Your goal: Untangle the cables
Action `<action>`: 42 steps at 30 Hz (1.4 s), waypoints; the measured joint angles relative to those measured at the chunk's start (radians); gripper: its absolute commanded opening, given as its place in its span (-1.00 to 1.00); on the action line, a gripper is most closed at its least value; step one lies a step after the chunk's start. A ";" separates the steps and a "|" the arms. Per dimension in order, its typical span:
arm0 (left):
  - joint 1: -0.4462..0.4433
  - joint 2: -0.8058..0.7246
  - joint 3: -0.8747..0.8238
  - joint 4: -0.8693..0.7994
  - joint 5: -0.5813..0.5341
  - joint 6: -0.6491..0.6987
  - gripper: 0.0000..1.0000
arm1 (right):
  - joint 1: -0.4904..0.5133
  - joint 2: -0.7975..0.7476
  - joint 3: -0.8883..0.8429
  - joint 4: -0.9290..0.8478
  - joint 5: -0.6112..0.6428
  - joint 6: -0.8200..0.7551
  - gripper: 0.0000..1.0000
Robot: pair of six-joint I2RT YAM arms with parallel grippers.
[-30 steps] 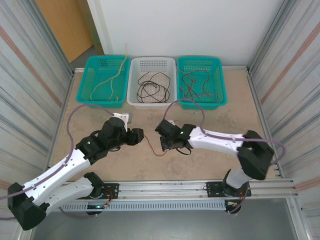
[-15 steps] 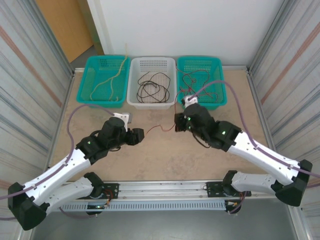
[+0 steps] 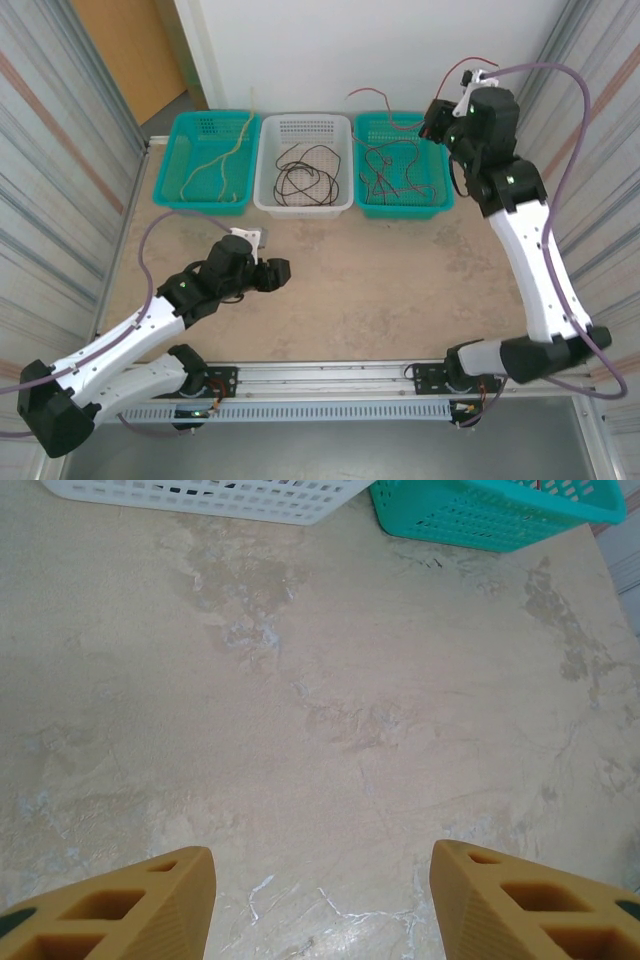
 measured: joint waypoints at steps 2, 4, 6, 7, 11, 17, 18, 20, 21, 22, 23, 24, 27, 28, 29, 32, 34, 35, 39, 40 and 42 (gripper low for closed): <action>0.000 0.000 0.000 0.000 -0.001 0.001 0.28 | -0.034 0.061 -0.016 -0.004 -0.037 0.010 -0.29; 0.000 0.000 0.000 -0.003 -0.004 0.004 0.37 | -0.056 0.095 -0.084 0.037 -0.082 0.015 -0.06; 0.000 -0.001 0.000 -0.011 -0.013 0.013 0.49 | -0.074 0.105 -0.181 0.058 -0.101 0.027 0.05; 0.000 -0.002 0.000 -0.014 -0.019 0.019 0.53 | -0.080 0.105 -0.226 0.057 -0.106 0.034 0.14; 0.006 -0.026 0.025 -0.063 -0.071 0.067 0.75 | -0.097 0.093 -0.330 0.058 -0.111 0.040 0.37; 0.019 -0.121 0.108 -0.038 -0.431 0.217 0.97 | -0.097 -0.132 -0.480 0.093 -0.092 0.021 0.52; 0.034 -0.130 0.102 -0.005 -0.502 0.240 0.97 | -0.097 -0.192 -0.512 0.106 -0.086 0.010 0.62; 0.087 -0.134 0.073 0.082 -0.623 0.277 0.97 | -0.097 -0.314 -0.588 0.145 -0.080 -0.008 0.98; 0.132 -0.127 0.048 0.132 -0.661 0.294 0.98 | -0.097 -0.385 -0.639 0.175 -0.076 -0.019 0.98; 0.179 -0.113 0.024 0.168 -0.681 0.309 0.97 | -0.097 -0.449 -0.692 0.207 -0.069 -0.021 0.98; 0.227 -0.089 0.000 0.201 -0.690 0.323 0.98 | -0.097 -0.509 -0.752 0.241 -0.051 -0.018 0.98; 0.277 -0.056 -0.021 0.225 -0.696 0.339 0.97 | -0.096 -0.563 -0.809 0.266 -0.020 -0.009 0.98; 0.363 0.071 -0.060 0.310 -0.719 0.394 0.98 | -0.095 -0.636 -0.949 0.296 0.115 0.037 0.98; 0.381 0.114 -0.080 0.351 -0.725 0.414 0.98 | -0.097 -0.639 -1.000 0.300 0.169 0.043 0.98; 0.399 0.153 -0.108 0.397 -0.725 0.435 0.97 | -0.097 -0.636 -1.050 0.302 0.223 0.042 0.98; 0.439 0.228 -0.196 0.540 -0.724 0.490 0.97 | -0.099 -0.580 -1.177 0.319 0.382 0.035 0.98; 0.456 0.272 -0.248 0.637 -0.722 0.520 0.98 | -0.105 -0.530 -1.241 0.354 0.476 0.027 0.98; 0.459 0.296 -0.273 0.688 -0.716 0.530 0.97 | -0.111 -0.508 -1.271 0.385 0.514 0.017 0.98; 0.480 0.388 -0.325 0.858 -0.647 0.572 0.97 | -0.154 -0.444 -1.413 0.611 0.602 -0.047 0.98; 0.491 0.402 -0.332 0.895 -0.617 0.583 0.97 | -0.173 -0.422 -1.450 0.678 0.603 -0.059 0.98; 0.518 0.410 -0.337 0.950 -0.563 0.605 0.97 | -0.206 -0.370 -1.498 0.796 0.582 -0.091 0.98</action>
